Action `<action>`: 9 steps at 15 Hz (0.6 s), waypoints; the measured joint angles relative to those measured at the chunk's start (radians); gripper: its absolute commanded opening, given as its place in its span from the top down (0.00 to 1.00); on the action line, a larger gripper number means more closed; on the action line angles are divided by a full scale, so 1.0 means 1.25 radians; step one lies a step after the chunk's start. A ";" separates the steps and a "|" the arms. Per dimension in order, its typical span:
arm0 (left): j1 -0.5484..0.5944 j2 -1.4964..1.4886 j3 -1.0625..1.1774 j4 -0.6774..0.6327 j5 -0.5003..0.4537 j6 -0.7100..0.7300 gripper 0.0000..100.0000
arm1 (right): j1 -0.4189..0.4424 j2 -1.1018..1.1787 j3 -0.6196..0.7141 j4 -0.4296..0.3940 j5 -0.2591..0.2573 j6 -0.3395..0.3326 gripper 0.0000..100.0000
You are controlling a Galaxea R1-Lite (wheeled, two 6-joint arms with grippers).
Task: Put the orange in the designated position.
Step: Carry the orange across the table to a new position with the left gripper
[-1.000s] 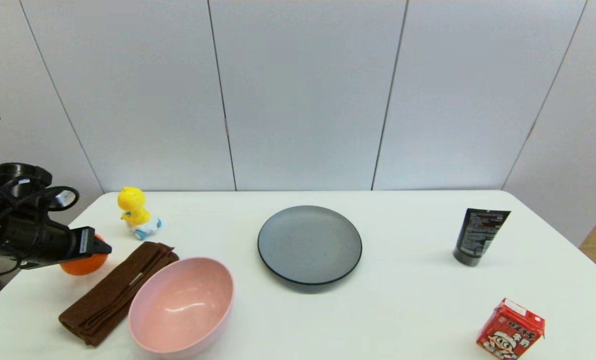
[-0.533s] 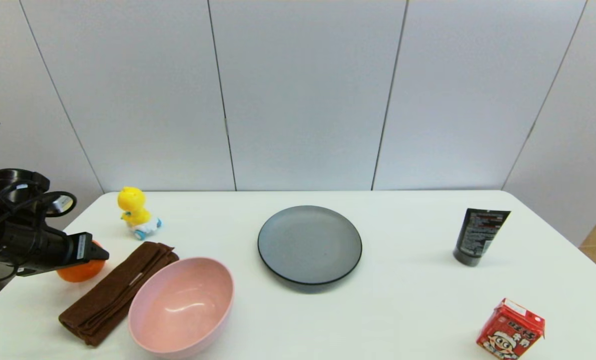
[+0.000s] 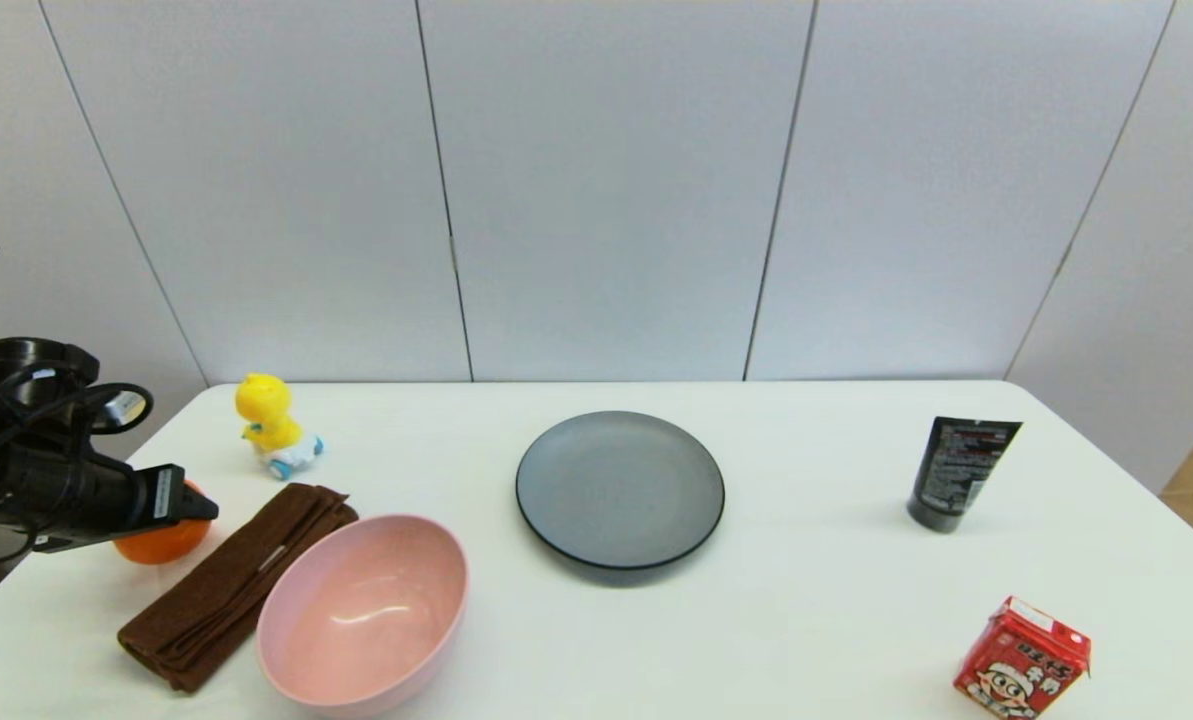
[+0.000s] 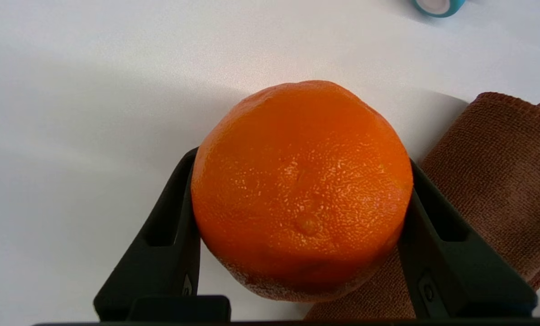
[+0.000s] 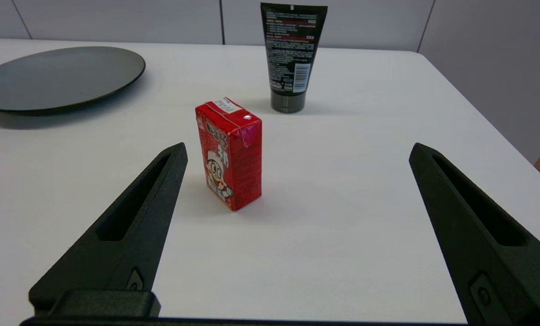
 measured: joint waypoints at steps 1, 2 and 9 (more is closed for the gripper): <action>0.000 0.000 0.002 0.000 -0.001 0.000 1.00 | 0.000 0.000 0.000 0.000 0.000 0.000 0.00; -0.001 0.000 0.005 0.001 -0.002 0.000 1.00 | 0.000 0.000 0.000 0.000 0.000 0.000 0.00; -0.007 0.003 0.014 0.000 -0.004 0.000 1.00 | 0.000 0.000 0.000 0.000 0.000 0.000 0.00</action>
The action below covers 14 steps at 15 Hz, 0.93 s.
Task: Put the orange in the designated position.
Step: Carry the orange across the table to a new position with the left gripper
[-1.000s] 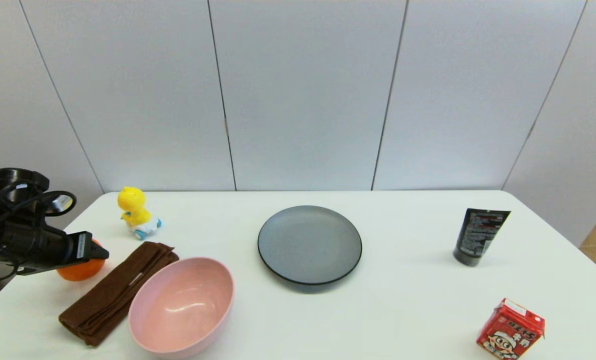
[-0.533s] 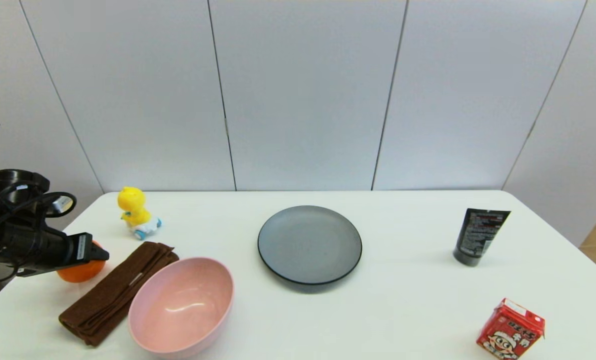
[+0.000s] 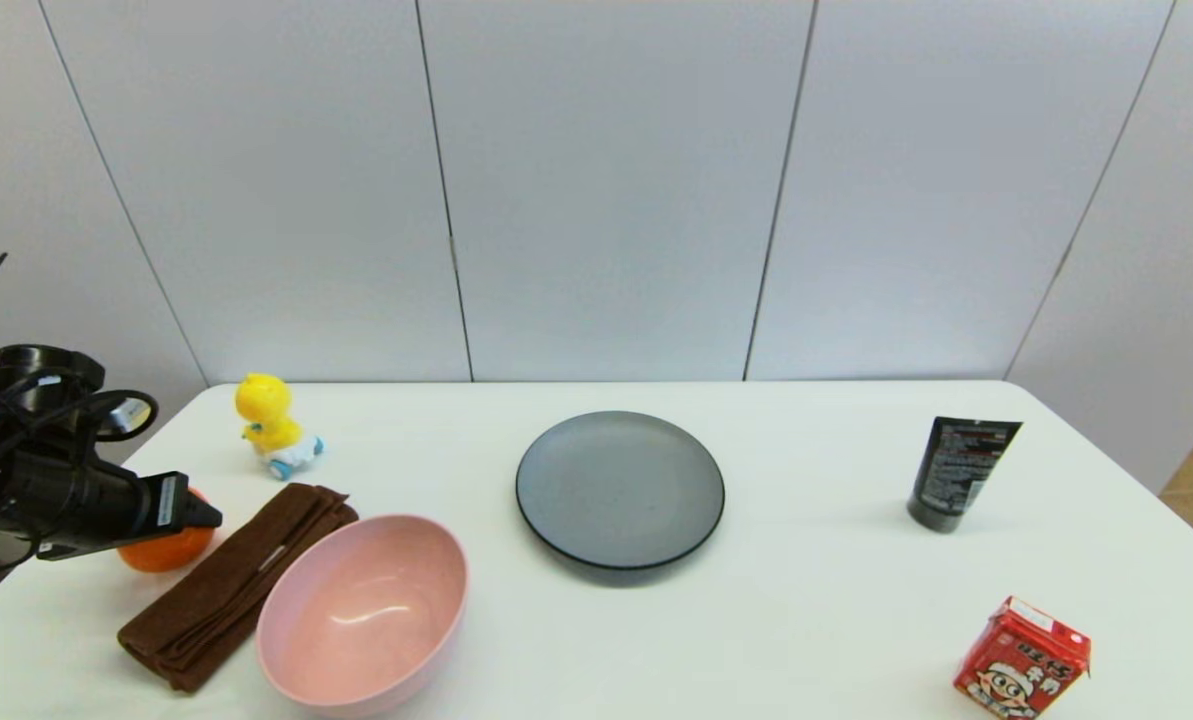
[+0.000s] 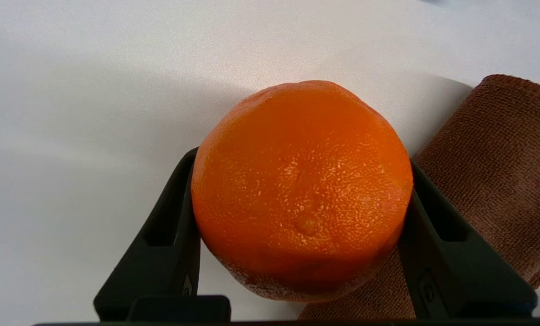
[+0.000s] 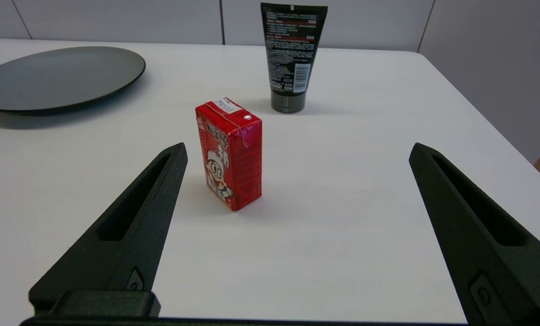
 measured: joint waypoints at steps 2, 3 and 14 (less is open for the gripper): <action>-0.003 0.002 -0.001 0.000 0.000 0.000 1.00 | 0.000 0.000 0.000 0.000 0.000 0.000 0.00; -0.006 0.003 -0.001 0.000 0.000 -0.001 1.00 | 0.000 0.000 0.000 0.000 0.000 0.000 0.00; -0.014 0.007 -0.001 0.000 0.000 -0.002 1.00 | 0.000 0.000 0.000 0.000 0.000 0.000 0.00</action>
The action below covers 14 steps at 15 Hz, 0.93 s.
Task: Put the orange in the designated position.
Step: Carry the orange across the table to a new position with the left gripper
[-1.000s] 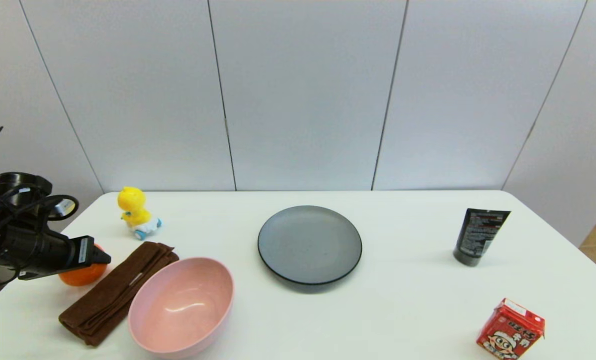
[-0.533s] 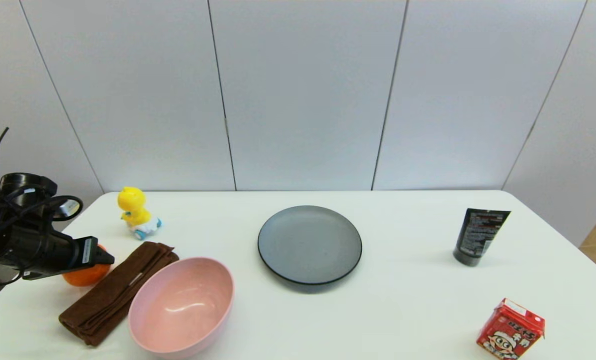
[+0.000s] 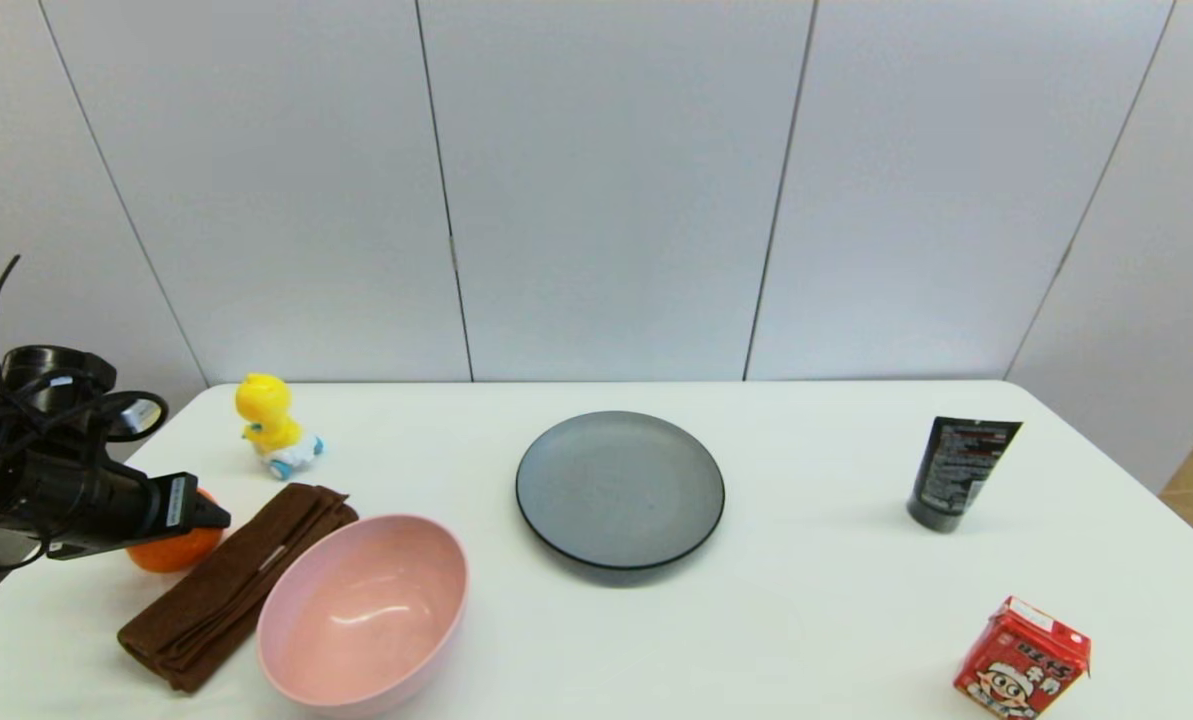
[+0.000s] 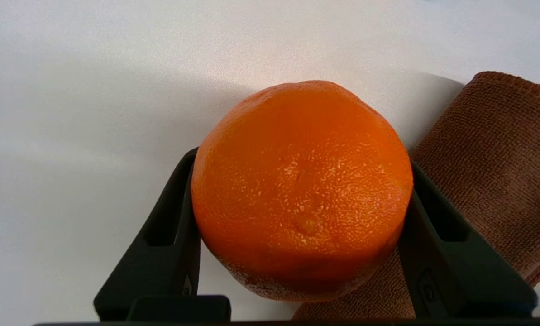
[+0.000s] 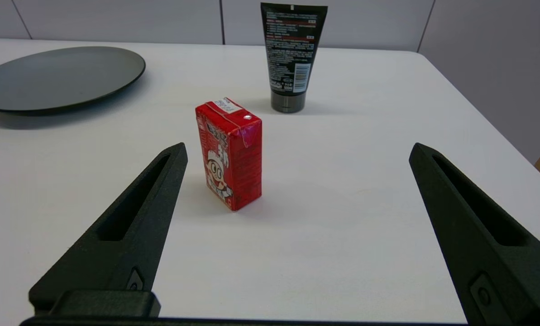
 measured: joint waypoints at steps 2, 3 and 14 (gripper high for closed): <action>0.001 0.000 0.001 0.000 0.000 -0.001 1.00 | 0.000 0.000 0.000 0.000 0.000 0.000 0.00; 0.001 0.000 0.001 0.000 0.000 -0.001 1.00 | 0.000 0.000 0.000 0.000 0.000 0.000 0.00; 0.001 -0.002 0.003 0.002 -0.001 -0.002 1.00 | 0.000 0.000 0.000 0.000 0.000 0.000 0.00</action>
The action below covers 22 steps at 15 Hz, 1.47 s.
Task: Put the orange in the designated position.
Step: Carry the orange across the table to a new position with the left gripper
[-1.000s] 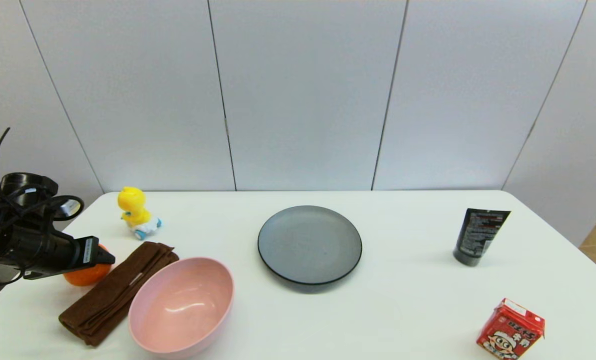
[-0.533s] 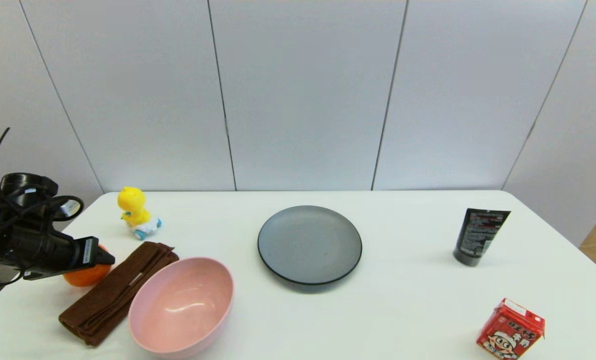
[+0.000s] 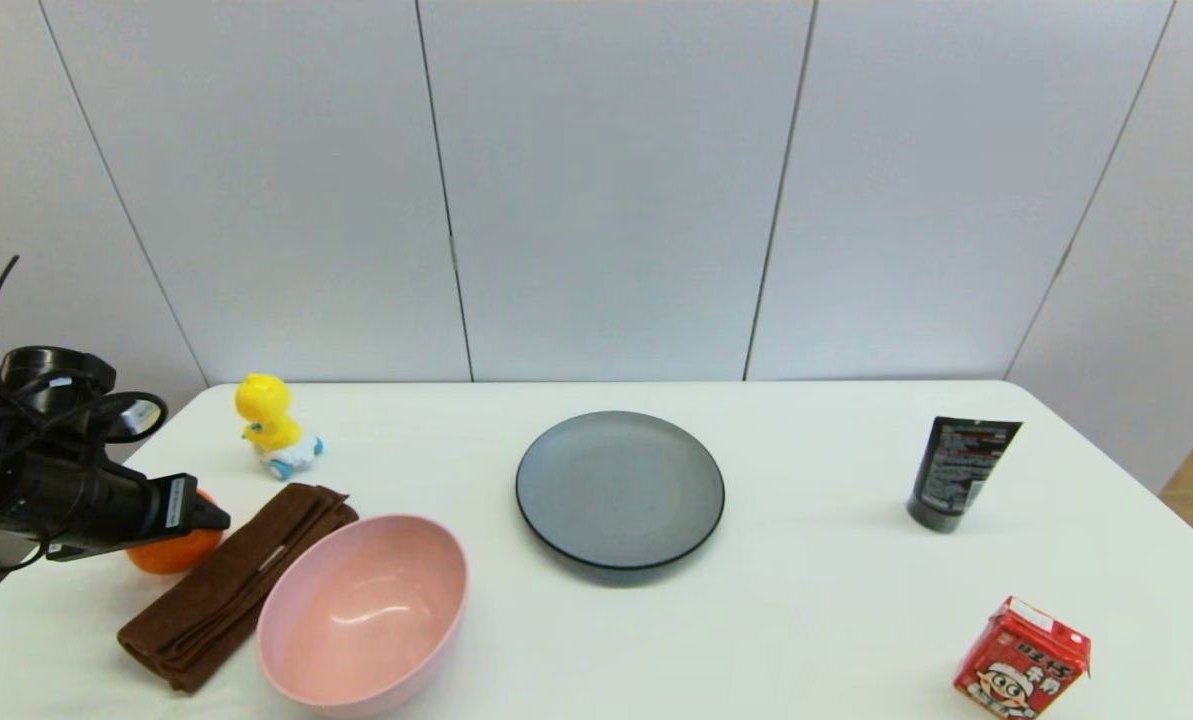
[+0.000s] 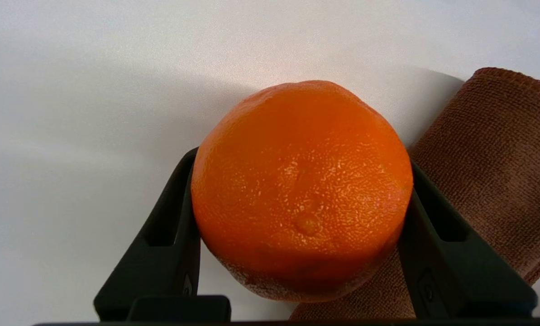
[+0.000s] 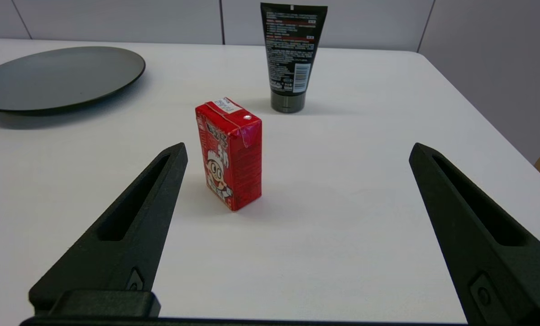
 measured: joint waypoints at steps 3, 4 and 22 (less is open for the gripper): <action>0.000 0.000 0.000 0.000 0.000 0.000 1.00 | 0.000 0.000 0.000 0.000 0.000 0.000 0.00; 0.000 0.000 -0.001 0.000 0.000 0.000 1.00 | 0.000 0.000 0.000 0.000 0.000 0.000 0.00; -0.001 -0.010 0.001 0.000 -0.001 -0.001 0.00 | 0.000 0.000 0.000 0.000 0.000 0.001 0.00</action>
